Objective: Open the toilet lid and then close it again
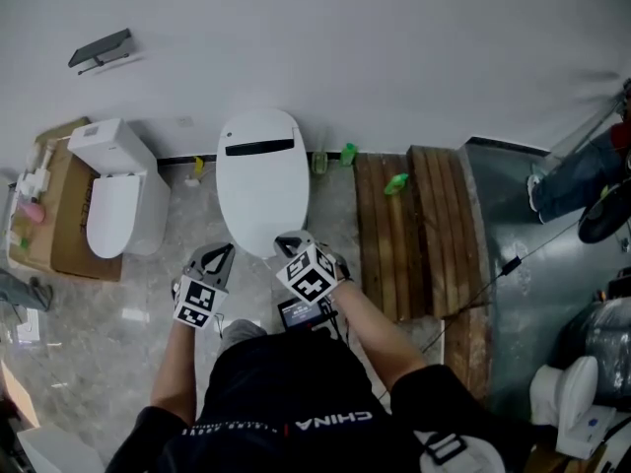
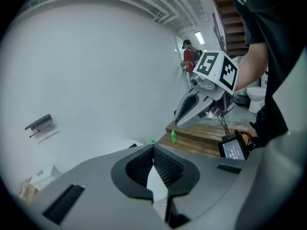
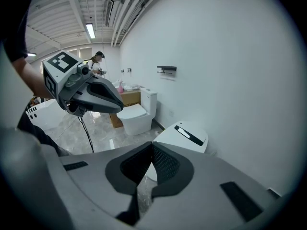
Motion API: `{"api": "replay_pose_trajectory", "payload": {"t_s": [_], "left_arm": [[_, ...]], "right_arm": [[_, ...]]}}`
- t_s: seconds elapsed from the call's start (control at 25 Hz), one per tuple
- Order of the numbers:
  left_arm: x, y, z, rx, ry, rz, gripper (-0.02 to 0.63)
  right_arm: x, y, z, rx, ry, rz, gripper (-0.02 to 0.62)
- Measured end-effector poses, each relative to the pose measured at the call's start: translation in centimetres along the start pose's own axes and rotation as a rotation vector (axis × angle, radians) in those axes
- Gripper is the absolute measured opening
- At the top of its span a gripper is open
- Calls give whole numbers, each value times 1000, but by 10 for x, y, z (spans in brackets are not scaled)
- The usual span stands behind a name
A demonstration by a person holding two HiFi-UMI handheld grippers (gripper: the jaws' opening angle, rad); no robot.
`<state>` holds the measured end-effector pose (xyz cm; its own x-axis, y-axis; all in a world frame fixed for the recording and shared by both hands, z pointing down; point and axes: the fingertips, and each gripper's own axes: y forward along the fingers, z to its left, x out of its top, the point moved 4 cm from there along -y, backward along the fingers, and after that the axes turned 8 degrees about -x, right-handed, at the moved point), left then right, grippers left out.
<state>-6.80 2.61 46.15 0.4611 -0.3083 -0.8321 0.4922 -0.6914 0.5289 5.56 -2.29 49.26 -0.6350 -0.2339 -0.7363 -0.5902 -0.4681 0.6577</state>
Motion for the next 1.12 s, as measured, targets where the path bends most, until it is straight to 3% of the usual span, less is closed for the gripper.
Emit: {"api": "replay_pose_trajectory", "payload": {"t_s": [0.16, 0.4, 0.84, 1.12], "left_arm": [[-2, 8, 15, -40, 12, -11, 10], [-6, 8, 35, -137, 92, -3, 9], [0, 16, 46, -179, 111, -34, 9], [1, 15, 53, -166, 105, -37, 9]], "right_arm": [[16, 13, -3, -30, 9, -19, 14], [39, 18, -11, -116, 93, -53, 14], [46, 21, -8, -150, 102, -41, 14], [48, 23, -13, -155, 110, -40, 14]]}}
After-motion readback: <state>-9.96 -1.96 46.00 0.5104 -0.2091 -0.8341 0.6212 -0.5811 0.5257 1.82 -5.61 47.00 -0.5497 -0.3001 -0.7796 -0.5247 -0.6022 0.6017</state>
